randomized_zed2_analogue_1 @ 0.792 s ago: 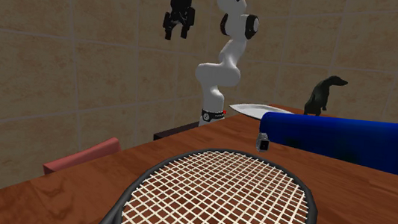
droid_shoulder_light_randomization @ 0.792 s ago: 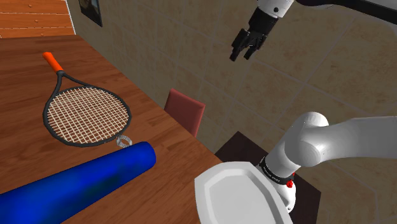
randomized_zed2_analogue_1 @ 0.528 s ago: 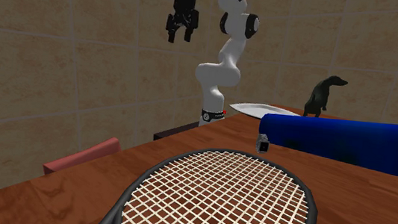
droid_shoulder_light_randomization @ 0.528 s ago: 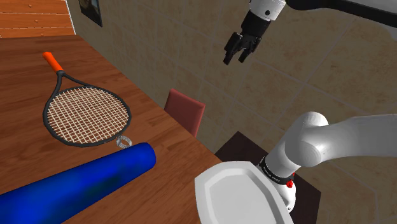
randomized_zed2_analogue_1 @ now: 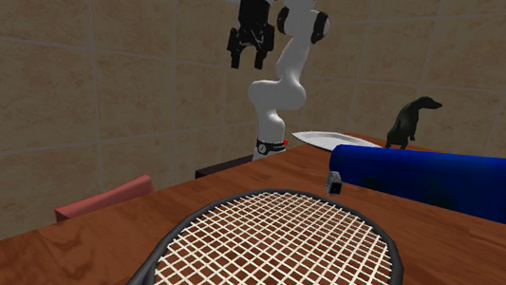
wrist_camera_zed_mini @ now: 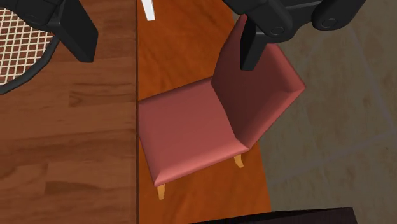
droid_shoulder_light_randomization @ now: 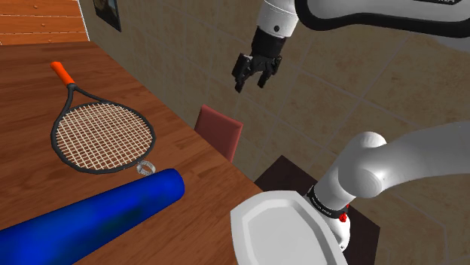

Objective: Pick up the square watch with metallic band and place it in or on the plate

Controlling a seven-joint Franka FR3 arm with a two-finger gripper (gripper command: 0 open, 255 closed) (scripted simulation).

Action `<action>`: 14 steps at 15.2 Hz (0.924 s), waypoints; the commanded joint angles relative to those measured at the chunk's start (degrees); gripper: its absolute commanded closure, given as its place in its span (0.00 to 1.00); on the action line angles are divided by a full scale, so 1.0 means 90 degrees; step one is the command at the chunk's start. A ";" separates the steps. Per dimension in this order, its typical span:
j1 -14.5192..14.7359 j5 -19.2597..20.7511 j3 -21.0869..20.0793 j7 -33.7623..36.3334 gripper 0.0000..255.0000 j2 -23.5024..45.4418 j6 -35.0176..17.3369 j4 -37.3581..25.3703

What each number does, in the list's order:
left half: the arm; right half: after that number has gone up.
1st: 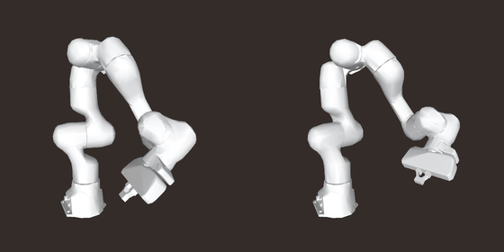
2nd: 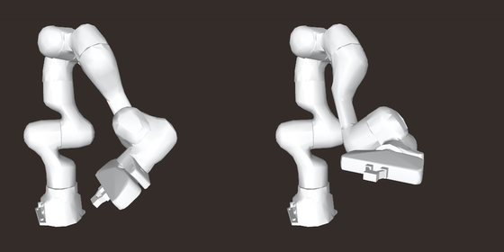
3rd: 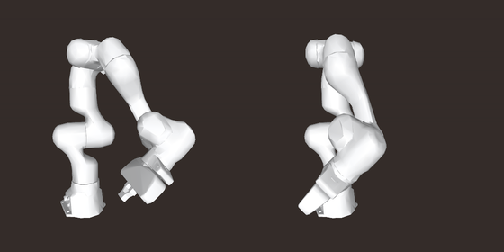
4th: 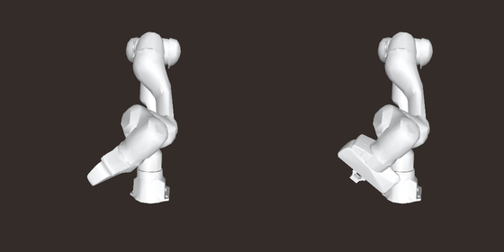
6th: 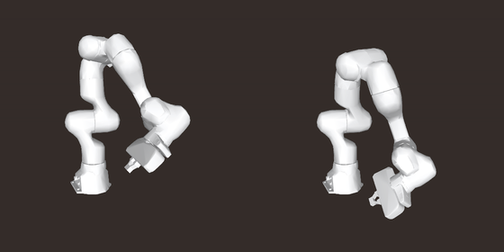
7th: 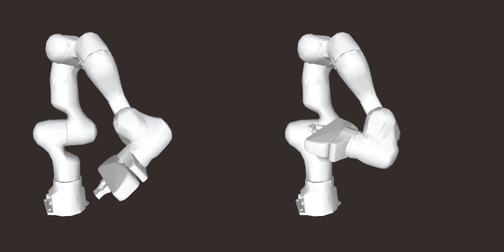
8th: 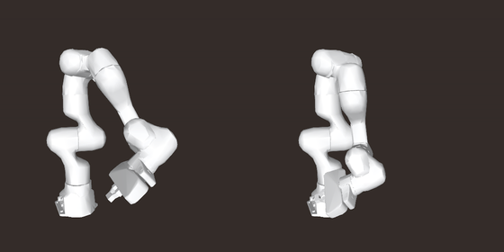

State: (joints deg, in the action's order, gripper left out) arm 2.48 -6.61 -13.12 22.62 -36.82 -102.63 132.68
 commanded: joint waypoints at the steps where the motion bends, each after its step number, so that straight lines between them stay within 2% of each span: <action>1: 0.0036 -0.0068 -0.0286 0.0341 0.00 0.0294 -0.0098 -0.0108; 8: 0.0071 -0.0053 -0.1266 0.1548 0.00 0.1653 -0.0455 -0.0776; 14: 0.0107 0.0366 -0.2027 0.2715 0.00 0.3108 -0.0646 -0.1642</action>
State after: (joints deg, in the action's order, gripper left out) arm 3.40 -4.13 -30.34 45.19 -11.22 -108.48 119.59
